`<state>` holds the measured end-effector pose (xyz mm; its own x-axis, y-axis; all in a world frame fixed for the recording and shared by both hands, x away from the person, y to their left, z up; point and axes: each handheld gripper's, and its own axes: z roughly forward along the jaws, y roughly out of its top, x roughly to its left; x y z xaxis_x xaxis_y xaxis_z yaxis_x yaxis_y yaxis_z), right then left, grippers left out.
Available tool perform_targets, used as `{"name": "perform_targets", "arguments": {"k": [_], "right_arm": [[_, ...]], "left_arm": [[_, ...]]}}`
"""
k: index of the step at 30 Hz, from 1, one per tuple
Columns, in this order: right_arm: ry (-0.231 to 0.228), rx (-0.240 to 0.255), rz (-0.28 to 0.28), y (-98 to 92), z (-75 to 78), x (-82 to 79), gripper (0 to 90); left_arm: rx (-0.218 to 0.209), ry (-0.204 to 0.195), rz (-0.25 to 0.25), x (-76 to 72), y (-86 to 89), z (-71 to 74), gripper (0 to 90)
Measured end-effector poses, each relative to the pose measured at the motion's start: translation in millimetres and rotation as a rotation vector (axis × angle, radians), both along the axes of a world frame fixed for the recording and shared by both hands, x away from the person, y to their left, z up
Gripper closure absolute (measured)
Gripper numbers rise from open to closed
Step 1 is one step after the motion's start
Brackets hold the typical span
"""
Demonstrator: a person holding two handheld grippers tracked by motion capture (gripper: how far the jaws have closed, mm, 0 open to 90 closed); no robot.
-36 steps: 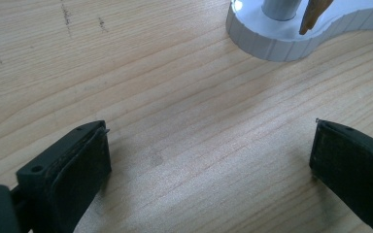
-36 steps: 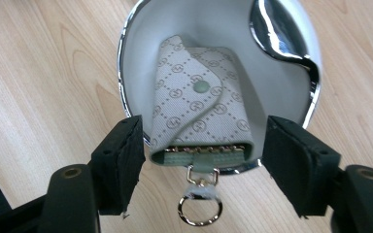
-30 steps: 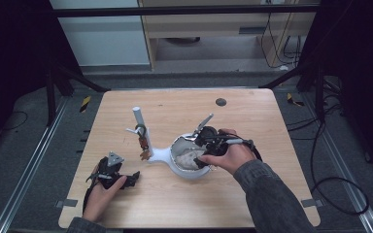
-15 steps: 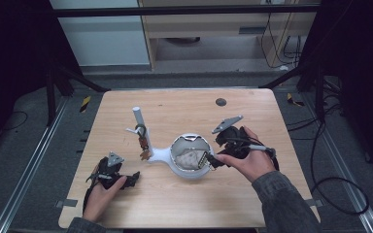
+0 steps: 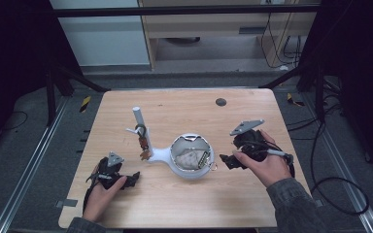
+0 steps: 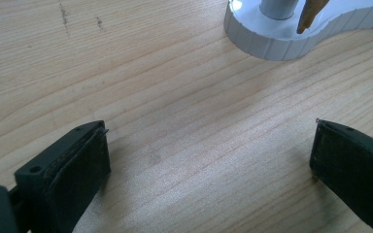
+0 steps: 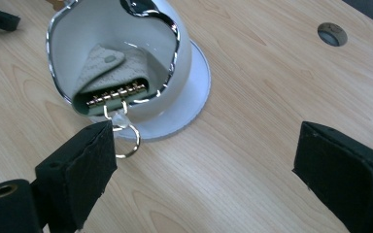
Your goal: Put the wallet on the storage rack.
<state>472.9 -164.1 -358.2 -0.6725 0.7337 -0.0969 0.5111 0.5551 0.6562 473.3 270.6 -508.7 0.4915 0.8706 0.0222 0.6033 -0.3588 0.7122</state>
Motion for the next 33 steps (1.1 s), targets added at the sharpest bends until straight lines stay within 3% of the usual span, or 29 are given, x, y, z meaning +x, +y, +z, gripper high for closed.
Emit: {"name": "perform_targets", "arguments": {"k": [14, 23, 33], "right_arm": [[-0.014, 0.030, -0.081, -34.0, -19.3, -7.5, 8.7], [-0.001, 0.070, -0.153, -54.6, -43.0, -10.1, 8.5], [0.023, 0.101, -0.197, -62.4, -70.2, -8.6, 8.8]], "left_arm": [[0.000, 0.001, 0.002, 0.5, -0.8, -0.1, 0.0], [-0.001, 0.001, 0.002, 0.5, -0.8, -0.2, 0.0], [-0.001, 0.001, 0.003, 0.5, -1.0, -0.2, 0.0]]}}
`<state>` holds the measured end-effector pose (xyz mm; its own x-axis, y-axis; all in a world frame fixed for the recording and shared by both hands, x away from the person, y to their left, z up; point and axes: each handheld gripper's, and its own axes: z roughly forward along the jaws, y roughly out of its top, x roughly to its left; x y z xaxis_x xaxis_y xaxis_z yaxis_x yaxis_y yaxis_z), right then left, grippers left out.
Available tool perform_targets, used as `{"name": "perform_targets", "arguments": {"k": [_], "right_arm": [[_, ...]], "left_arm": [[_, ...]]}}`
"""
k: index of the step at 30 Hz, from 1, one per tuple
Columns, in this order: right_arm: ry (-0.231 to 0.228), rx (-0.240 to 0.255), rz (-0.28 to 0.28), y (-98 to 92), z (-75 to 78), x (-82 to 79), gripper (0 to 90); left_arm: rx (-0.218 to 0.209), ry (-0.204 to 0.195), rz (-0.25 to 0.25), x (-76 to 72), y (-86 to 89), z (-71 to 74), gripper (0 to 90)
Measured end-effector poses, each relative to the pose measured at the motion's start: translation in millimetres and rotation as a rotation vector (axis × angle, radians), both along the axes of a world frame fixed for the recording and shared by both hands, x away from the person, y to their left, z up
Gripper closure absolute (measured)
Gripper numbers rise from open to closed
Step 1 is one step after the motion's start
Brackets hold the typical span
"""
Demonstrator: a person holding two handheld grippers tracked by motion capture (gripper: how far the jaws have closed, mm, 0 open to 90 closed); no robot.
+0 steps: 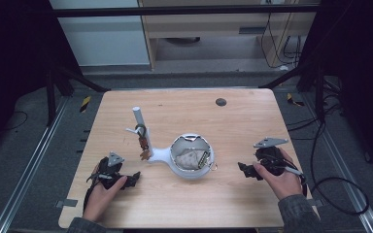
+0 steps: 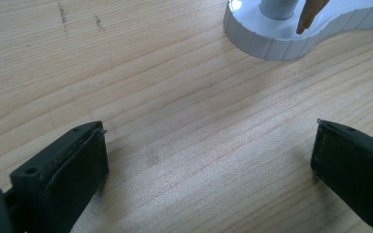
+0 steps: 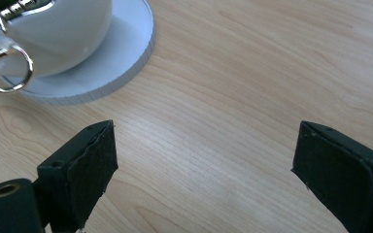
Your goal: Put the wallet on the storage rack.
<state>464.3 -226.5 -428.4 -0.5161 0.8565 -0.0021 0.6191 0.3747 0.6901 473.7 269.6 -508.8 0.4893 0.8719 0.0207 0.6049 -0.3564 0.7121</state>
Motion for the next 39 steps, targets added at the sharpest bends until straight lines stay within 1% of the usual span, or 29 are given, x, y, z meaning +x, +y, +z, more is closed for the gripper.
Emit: {"name": "perform_targets", "arguments": {"k": [7, 12, 15, 20, 21, 22, 24, 30, 33, 34, 36, 39], "right_arm": [[0.027, 0.023, -0.028, -4.7, -16.8, 3.8, 8.8], [0.046, 0.034, -0.035, -5.6, -26.6, 5.9, 8.7], [0.057, 0.041, -0.032, -5.2, -32.2, 8.1, 7.2], [0.081, 0.053, -0.052, -2.8, -41.5, 12.8, 5.0], [0.080, 0.056, -0.054, -2.5, -43.5, 14.2, 5.1], [0.078, 0.044, -0.064, -1.7, -45.3, 15.7, 5.3], [0.072, 0.039, -0.084, -0.5, -47.3, 18.3, 5.6], [0.047, 0.053, -0.113, 0.0, -51.9, 26.5, 5.6], [0.047, 0.063, -0.129, -0.7, -55.8, 30.4, 5.6], [0.045, 0.057, -0.132, -1.1, -57.2, 31.5, 5.6], [0.055, 0.066, -0.150, -0.7, -59.1, 32.5, 5.8], [0.050, 0.062, -0.151, 0.0, -62.5, 33.8, 5.5]], "left_arm": [[0.000, 0.000, 0.000, 0.0, 0.0, 0.0, 0.0], [0.001, 0.000, 0.000, 0.0, 0.0, 0.0, 0.0], [0.000, 0.000, 0.000, 0.0, 0.0, 0.0, 0.0], [0.000, 0.000, 0.000, 0.0, 0.0, 0.0, 0.0], [0.000, 0.000, 0.000, 0.0, 0.0, 0.0, 0.0], [0.001, 0.000, 0.000, 0.0, 0.0, 0.0, 0.0], [0.000, 0.000, 0.000, 0.0, 0.0, 0.0, 0.0], [0.002, 0.001, -0.004, 0.3, -0.1, 0.1, 0.0], [-0.001, 0.003, -0.002, 0.5, -0.5, 0.0, 0.0], [-0.001, 0.003, -0.001, 0.5, -0.6, 0.0, 0.0], [-0.001, 0.003, -0.002, 0.5, -0.6, 0.0, 0.0], [-0.001, 0.003, -0.001, 0.6, -0.6, 0.0, 0.0]]}}
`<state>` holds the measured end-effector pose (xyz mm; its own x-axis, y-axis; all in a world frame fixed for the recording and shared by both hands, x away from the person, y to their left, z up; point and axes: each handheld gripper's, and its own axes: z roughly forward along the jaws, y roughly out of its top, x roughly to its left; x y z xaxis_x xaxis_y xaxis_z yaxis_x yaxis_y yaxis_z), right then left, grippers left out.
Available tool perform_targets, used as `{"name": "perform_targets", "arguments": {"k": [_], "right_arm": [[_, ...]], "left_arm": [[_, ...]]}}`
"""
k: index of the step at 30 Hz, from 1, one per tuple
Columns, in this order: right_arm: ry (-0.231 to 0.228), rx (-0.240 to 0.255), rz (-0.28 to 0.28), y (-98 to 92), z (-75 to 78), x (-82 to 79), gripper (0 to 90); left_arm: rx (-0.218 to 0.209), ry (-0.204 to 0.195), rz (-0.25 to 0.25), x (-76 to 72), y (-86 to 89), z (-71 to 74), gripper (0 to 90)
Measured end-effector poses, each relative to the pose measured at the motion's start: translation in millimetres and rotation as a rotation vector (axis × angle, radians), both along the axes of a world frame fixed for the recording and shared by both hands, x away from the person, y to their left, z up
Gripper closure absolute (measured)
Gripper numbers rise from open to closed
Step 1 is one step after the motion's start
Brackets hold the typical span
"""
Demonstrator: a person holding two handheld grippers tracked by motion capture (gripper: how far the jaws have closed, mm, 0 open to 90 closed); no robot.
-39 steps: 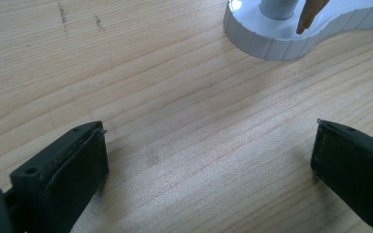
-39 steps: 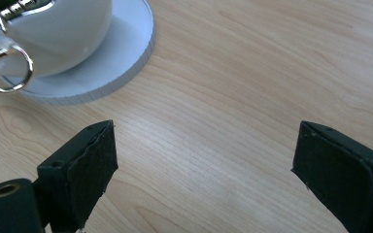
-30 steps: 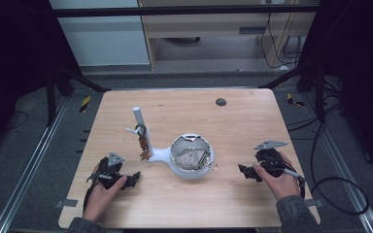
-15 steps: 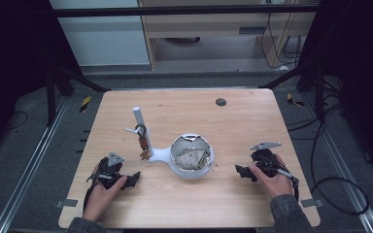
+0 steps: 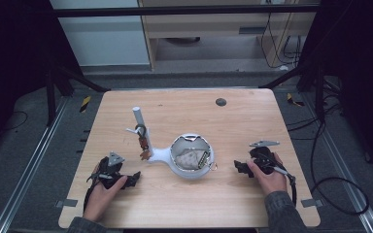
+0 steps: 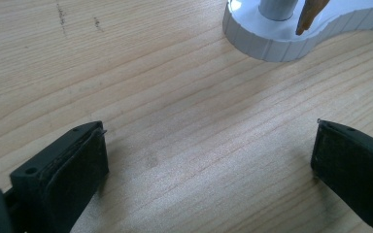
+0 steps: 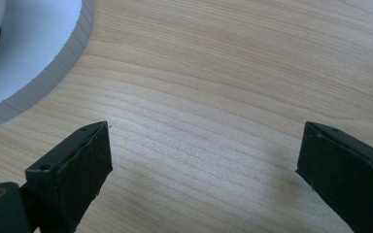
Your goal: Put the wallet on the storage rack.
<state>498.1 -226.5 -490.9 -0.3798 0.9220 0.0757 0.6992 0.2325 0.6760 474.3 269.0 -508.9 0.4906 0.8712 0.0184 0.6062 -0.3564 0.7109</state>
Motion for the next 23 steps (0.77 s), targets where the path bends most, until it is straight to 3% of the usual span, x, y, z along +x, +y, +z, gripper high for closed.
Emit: {"name": "perform_targets", "arguments": {"k": [8, 11, 13, 15, 23], "right_arm": [[-0.009, -0.001, -0.027, 1.9, -13.0, -2.1, 4.8], [-0.033, -0.010, -0.030, 1.7, -15.2, -3.7, 4.7], [-0.060, -0.053, -0.021, 5.0, -17.8, -6.6, 4.3], [-0.094, -0.045, -0.030, 6.2, -21.2, -9.8, 3.4], [-0.094, -0.045, -0.018, 6.1, -21.3, -16.7, 3.4]], "left_arm": [[0.000, 0.000, 0.000, 0.0, 0.0, 0.0, 0.0], [0.000, 0.000, 0.000, 0.0, 0.0, 0.0, 0.0], [0.000, 0.000, 0.000, 0.0, 0.0, 0.0, 0.0], [0.000, 0.000, 0.000, 0.0, 0.0, 0.0, 0.0], [0.000, 0.000, 0.000, 0.1, 0.0, 0.0, 0.0]]}}
